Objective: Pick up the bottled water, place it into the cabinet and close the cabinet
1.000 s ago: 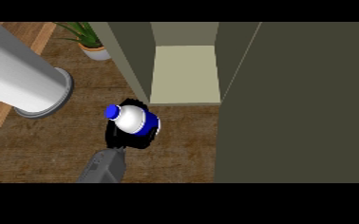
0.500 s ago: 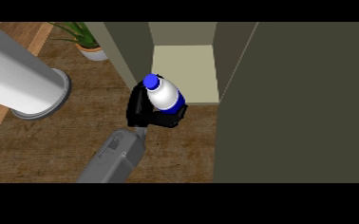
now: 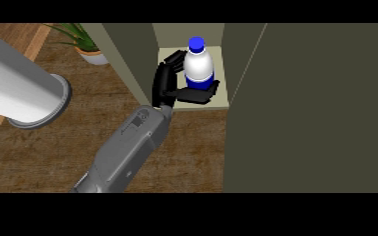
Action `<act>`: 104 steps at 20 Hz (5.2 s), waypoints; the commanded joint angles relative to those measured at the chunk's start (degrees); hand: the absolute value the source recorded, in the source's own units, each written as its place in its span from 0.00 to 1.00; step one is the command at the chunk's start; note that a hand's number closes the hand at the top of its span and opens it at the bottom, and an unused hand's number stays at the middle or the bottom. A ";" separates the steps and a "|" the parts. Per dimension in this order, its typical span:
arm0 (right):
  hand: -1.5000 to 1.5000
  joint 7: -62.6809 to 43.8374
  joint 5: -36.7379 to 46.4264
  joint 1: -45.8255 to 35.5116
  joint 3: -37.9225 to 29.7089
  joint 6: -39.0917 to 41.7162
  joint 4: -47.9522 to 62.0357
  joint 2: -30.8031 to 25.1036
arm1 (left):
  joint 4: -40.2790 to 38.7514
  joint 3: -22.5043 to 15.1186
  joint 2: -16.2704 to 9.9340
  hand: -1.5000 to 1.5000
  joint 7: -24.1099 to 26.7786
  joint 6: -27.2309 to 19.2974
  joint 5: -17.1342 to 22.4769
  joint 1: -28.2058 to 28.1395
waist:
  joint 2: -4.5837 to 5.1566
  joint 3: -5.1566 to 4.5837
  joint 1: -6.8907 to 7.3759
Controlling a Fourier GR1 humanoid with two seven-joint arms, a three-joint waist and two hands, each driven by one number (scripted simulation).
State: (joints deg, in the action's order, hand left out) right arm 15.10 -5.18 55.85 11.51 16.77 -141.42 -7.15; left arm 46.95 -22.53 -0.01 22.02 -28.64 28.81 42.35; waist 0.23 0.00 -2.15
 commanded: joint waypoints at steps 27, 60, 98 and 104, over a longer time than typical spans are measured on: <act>0.00 0.39 -6.64 -3.78 -5.49 5.44 1.78 -1.10 | -40.28 6.52 -3.03 0.00 7.80 -10.86 -1.61 24.66 | 1.86 -0.03 -3.52; 0.00 -4.79 -6.16 0.71 -0.89 4.97 -5.89 0.34 | -27.09 9.35 -0.01 0.00 17.75 8.25 3.71 17.38 | -0.30 -0.04 0.43; 1.00 -0.91 11.98 1.64 10.61 15.44 -11.18 -14.20 | 51.35 -6.52 -22.56 0.00 6.96 16.75 7.67 -44.40 | -1.22 -0.15 2.66; 1.00 -5.02 14.25 1.74 19.87 17.23 -13.73 -17.86 | 56.82 -1.78 -25.56 0.00 6.17 19.65 13.65 -50.17 | -1.25 -0.32 2.80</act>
State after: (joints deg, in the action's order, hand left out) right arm 15.13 0.01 56.29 27.02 32.14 -143.24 -21.44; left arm 99.48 -26.54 -22.84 28.66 -10.68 39.50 -3.36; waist -0.87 -0.23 0.35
